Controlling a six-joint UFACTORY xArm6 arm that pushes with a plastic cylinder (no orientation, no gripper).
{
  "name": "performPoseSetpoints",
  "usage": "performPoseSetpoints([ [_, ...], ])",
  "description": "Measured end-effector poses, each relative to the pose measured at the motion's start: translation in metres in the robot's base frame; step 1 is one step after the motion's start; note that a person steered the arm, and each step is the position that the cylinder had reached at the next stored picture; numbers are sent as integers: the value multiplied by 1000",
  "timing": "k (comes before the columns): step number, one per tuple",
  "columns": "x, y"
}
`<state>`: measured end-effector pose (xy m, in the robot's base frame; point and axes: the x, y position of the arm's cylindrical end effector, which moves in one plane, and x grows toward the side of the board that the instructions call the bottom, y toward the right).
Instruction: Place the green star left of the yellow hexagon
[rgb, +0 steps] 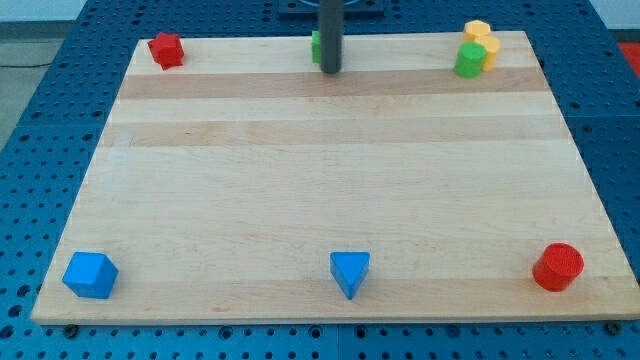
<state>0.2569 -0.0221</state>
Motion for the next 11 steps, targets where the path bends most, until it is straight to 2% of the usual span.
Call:
performPoseSetpoints([
  [2, -12, -72],
  [3, -33, -59],
  [7, -37, 107],
  [11, -37, 173],
])
